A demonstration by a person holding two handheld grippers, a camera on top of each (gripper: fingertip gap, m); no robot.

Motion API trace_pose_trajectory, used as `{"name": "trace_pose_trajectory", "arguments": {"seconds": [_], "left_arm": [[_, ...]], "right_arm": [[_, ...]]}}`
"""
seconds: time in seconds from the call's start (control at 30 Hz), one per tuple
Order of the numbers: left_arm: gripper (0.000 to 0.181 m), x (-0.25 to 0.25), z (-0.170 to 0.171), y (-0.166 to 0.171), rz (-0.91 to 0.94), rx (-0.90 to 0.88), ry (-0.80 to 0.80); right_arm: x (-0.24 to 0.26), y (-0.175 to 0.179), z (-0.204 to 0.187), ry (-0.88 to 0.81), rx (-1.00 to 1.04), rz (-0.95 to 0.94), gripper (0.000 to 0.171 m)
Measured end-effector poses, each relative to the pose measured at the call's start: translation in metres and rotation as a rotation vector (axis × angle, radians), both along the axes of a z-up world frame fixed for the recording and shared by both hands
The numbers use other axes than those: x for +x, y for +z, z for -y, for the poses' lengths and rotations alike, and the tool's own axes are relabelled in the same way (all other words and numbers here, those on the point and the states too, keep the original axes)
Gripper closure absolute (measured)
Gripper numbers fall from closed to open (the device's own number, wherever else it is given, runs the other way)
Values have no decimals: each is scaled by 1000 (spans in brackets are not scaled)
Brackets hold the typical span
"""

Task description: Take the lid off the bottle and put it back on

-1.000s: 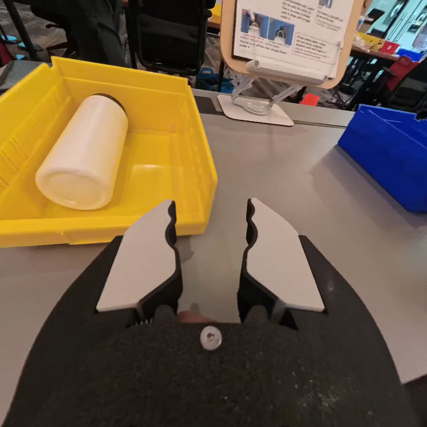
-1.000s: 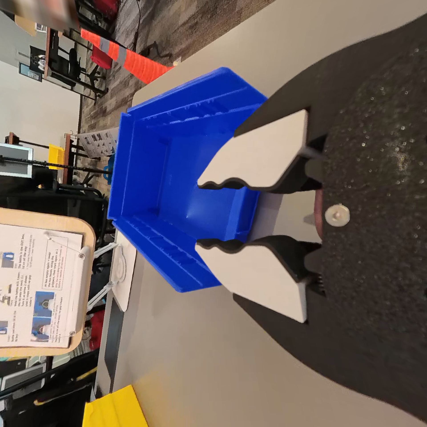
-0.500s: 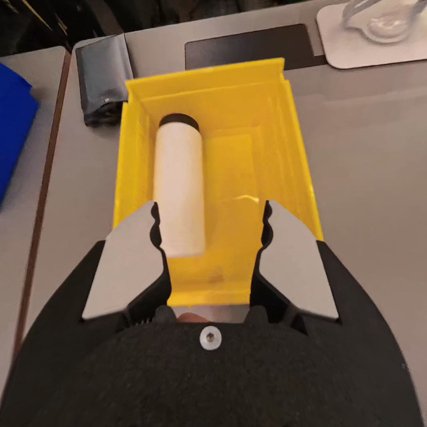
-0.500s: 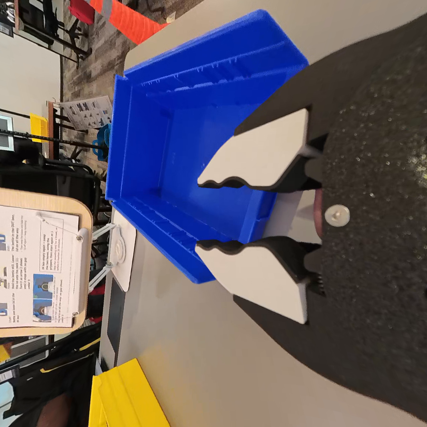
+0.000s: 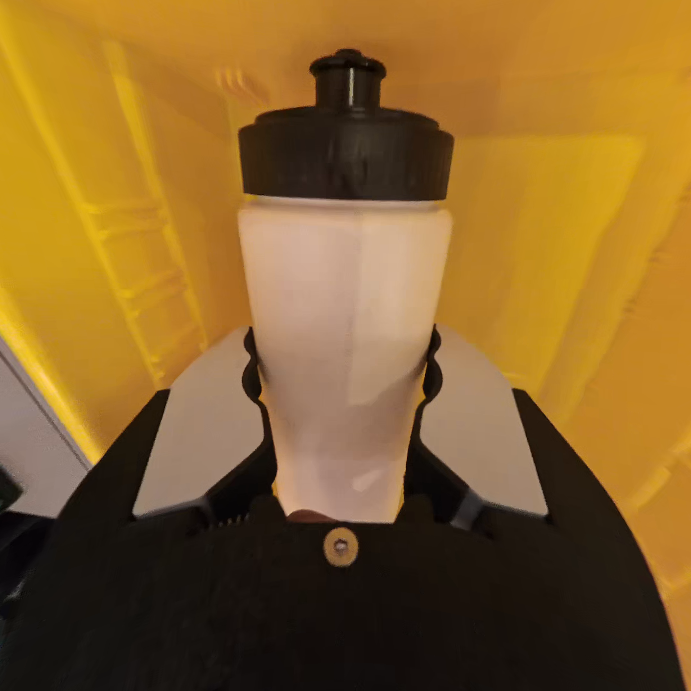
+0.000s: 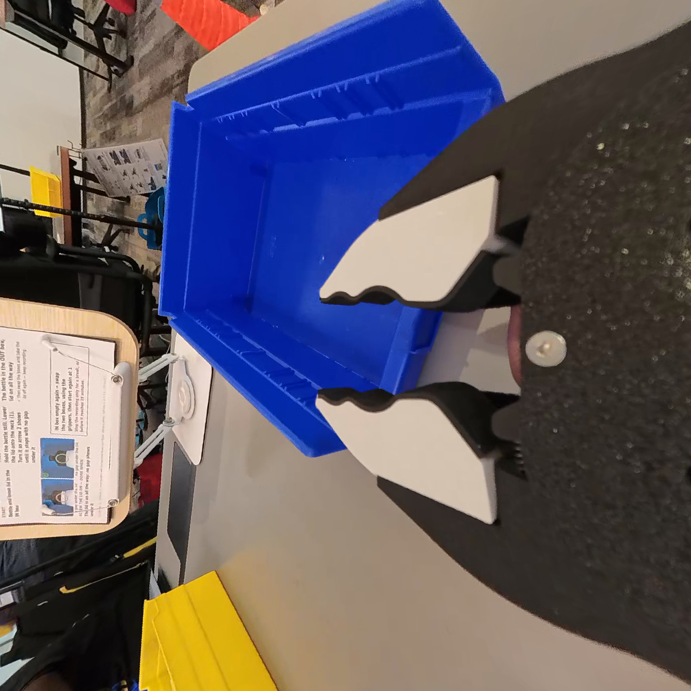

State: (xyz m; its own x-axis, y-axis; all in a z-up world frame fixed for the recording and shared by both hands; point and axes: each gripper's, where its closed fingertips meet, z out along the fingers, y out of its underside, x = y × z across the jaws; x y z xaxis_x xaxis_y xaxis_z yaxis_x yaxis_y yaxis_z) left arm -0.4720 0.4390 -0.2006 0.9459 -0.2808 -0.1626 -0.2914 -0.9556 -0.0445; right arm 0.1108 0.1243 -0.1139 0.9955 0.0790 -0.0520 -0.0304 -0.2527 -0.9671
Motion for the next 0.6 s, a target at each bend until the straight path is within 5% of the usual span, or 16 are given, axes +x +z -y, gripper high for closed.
{"name": "trace_pose_trajectory", "arguments": {"seconds": [0.23, 0.4, 0.5, 0.6], "left_arm": [[97, 22, -13, 36, 170, 180, -104], [96, 59, -14, 156, 495, 649, -208], [96, 100, 16, 229, 724, 879, -278], [96, 159, 54, 265, 917, 996, -375]], "right_arm": [[0, 1, 0, -4, 6, 5, 129], [-3, 0, -1, -1, 4, 26, 129], [-5, 0, -2, -1, 7, 47, 130], [-7, 1, -2, 1, 14, 61, 130]]}}
